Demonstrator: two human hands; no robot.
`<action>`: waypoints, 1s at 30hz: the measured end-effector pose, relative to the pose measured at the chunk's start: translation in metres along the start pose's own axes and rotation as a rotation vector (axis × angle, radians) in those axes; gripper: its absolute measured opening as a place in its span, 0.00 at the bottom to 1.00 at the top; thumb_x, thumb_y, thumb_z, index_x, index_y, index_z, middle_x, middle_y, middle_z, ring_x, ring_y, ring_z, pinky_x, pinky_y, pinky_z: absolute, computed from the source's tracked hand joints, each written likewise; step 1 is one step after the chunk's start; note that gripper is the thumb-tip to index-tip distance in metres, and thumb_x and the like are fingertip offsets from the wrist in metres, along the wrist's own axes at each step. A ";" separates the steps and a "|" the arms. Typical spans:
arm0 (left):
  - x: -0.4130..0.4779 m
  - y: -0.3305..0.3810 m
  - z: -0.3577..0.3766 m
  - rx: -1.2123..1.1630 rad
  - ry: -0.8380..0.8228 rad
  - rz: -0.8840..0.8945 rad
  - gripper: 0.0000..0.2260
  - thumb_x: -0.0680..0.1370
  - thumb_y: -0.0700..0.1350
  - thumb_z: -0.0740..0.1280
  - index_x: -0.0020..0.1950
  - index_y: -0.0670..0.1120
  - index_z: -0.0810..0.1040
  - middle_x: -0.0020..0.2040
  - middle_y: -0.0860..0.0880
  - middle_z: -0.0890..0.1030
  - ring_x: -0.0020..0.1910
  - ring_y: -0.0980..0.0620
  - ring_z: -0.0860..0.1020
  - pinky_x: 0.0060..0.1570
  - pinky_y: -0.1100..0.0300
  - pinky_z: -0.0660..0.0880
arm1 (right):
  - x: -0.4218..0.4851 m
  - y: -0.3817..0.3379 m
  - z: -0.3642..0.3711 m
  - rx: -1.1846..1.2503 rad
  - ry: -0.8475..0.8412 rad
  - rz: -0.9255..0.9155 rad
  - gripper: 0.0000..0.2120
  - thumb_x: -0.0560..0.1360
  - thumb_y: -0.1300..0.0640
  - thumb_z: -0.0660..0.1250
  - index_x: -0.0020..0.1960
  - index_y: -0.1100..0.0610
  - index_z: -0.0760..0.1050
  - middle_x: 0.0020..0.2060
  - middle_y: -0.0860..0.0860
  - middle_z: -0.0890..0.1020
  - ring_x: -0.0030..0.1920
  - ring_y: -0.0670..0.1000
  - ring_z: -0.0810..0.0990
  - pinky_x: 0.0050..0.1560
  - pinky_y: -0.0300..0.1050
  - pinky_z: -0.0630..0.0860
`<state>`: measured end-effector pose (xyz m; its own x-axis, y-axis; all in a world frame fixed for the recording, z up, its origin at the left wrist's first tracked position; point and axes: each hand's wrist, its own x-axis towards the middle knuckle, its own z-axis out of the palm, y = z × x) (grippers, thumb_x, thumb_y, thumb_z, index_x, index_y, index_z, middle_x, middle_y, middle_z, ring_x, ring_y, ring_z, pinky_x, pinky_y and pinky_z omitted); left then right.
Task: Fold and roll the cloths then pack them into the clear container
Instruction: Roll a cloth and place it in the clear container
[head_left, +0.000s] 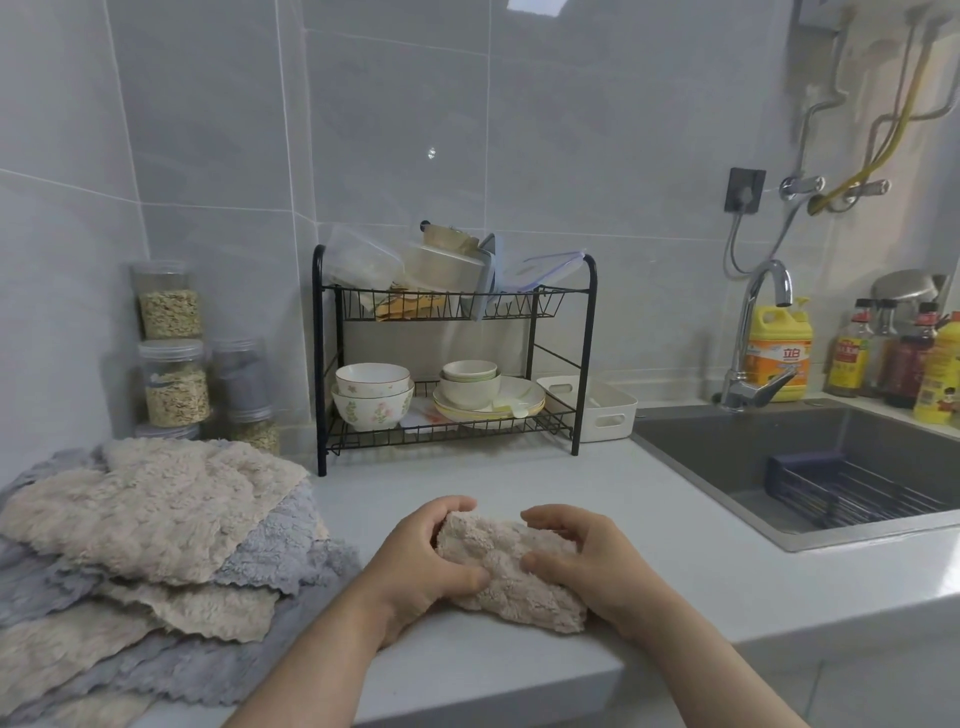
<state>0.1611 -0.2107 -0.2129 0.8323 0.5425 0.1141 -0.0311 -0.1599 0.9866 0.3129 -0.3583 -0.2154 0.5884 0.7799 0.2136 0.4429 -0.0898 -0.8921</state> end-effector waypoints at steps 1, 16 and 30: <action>0.000 0.000 0.001 0.044 0.018 -0.001 0.28 0.66 0.28 0.74 0.61 0.50 0.76 0.54 0.43 0.81 0.42 0.50 0.83 0.43 0.55 0.81 | -0.001 -0.002 0.000 0.010 0.016 -0.005 0.18 0.68 0.59 0.78 0.54 0.46 0.79 0.52 0.45 0.82 0.51 0.40 0.81 0.50 0.30 0.75; 0.009 -0.007 -0.004 0.020 0.088 -0.066 0.30 0.67 0.30 0.75 0.63 0.52 0.71 0.58 0.46 0.72 0.51 0.48 0.73 0.42 0.61 0.78 | -0.002 -0.008 0.000 0.097 0.088 0.017 0.18 0.63 0.69 0.69 0.49 0.53 0.79 0.39 0.51 0.83 0.37 0.45 0.80 0.38 0.37 0.77; 0.013 -0.016 -0.004 0.164 0.254 -0.025 0.18 0.66 0.42 0.76 0.51 0.57 0.76 0.49 0.45 0.82 0.51 0.41 0.80 0.56 0.40 0.76 | 0.009 0.008 -0.003 0.237 -0.038 0.110 0.11 0.75 0.58 0.71 0.55 0.47 0.79 0.46 0.50 0.85 0.48 0.52 0.83 0.52 0.45 0.78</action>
<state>0.1700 -0.1978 -0.2267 0.6658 0.7337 0.1355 0.0949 -0.2633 0.9600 0.3243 -0.3538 -0.2193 0.5965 0.7966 0.0985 0.2041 -0.0318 -0.9784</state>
